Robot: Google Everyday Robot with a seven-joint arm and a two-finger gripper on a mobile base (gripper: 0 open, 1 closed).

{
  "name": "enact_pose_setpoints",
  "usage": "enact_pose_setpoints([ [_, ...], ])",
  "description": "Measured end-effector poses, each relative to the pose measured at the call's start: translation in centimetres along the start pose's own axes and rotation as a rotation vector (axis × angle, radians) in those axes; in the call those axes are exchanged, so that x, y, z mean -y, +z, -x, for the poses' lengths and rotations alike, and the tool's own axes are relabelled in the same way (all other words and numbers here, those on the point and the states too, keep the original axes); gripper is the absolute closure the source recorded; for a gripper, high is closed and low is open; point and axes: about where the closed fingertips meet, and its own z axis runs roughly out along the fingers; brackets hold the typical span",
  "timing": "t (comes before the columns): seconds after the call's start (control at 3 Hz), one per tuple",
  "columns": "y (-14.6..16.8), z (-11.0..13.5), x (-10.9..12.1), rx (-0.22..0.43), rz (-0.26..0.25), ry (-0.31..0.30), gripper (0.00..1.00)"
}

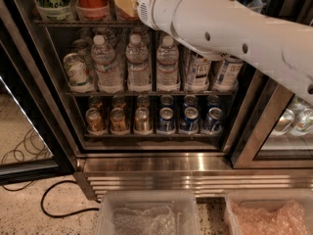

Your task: Pick coke can from top shelf of fridge

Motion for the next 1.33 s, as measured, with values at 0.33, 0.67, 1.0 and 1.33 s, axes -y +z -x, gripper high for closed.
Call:
enact_pose_setpoints([
  [0.33,0.0,0.0,-0.3,-0.004,0.009,-0.001,1.00],
  [0.67,0.0,0.0,-0.3,-0.004,0.009,-0.002,1.00],
  [1.0,0.0,1.5,-1.6,0.024,0.027,-0.020,1.00],
  [1.33,-0.2,3.6,-2.5,0.070,0.029,-0.054,1.00],
])
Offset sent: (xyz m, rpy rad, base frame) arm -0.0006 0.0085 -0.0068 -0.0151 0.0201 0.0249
